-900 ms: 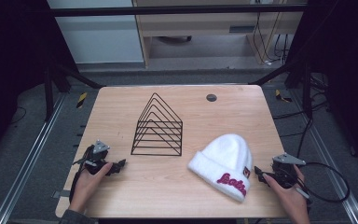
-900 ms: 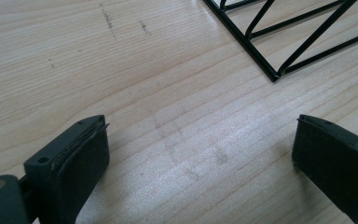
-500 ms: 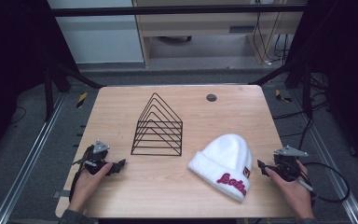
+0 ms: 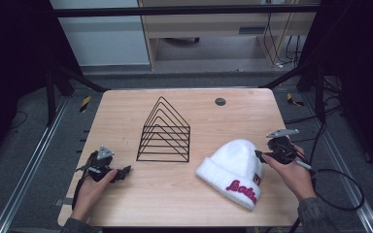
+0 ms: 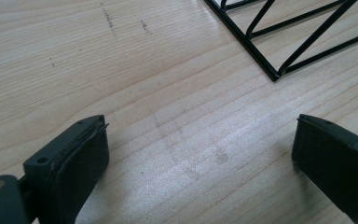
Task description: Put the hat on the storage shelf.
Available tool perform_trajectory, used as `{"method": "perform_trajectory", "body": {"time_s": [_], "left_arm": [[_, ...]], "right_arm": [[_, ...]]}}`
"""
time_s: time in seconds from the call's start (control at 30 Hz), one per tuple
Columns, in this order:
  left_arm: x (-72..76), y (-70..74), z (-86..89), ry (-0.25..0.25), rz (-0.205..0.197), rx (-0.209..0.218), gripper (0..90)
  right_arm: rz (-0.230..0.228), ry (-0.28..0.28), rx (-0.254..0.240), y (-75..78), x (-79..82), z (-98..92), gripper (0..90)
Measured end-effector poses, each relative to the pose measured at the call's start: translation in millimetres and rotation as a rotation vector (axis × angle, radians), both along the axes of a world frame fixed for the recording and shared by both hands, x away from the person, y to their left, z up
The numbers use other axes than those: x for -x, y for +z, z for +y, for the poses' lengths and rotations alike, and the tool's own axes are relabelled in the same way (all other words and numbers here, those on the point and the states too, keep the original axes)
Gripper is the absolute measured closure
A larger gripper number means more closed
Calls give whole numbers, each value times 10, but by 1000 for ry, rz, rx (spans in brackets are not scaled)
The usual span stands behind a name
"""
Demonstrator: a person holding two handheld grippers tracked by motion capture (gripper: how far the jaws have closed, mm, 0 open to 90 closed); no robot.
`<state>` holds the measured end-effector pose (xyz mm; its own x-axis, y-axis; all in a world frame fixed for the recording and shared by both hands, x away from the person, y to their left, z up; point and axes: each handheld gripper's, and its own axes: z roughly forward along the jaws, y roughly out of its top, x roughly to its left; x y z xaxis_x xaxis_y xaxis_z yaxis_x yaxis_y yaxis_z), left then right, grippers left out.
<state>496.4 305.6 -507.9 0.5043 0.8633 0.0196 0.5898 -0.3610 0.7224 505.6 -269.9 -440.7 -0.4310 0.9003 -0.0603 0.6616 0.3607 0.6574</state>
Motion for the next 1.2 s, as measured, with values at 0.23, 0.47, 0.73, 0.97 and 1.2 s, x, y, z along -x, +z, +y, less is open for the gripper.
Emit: {"method": "perform_trajectory", "body": {"time_s": [0.23, 0.47, 0.73, 0.97, 1.2], "left_arm": [[1, 0, 0, 0, 0, 1, 30], [1, 0, 1, -1, 0, 0, 30], [1, -1, 0, 0, 0, 2, 30], [1, 0, 1, -1, 1, 0, 30], [1, 0, 1, -1, 0, 1, 30]], "right_arm": [[75, 15, -9, -98, -216, 130, 364], [103, 7, -20, -201, -358, 220, 416], [138, -11, -27, -314, -433, 236, 457], [158, 5, -25, -357, -440, 262, 524], [165, 32, -20, -368, -447, 292, 635]]}}
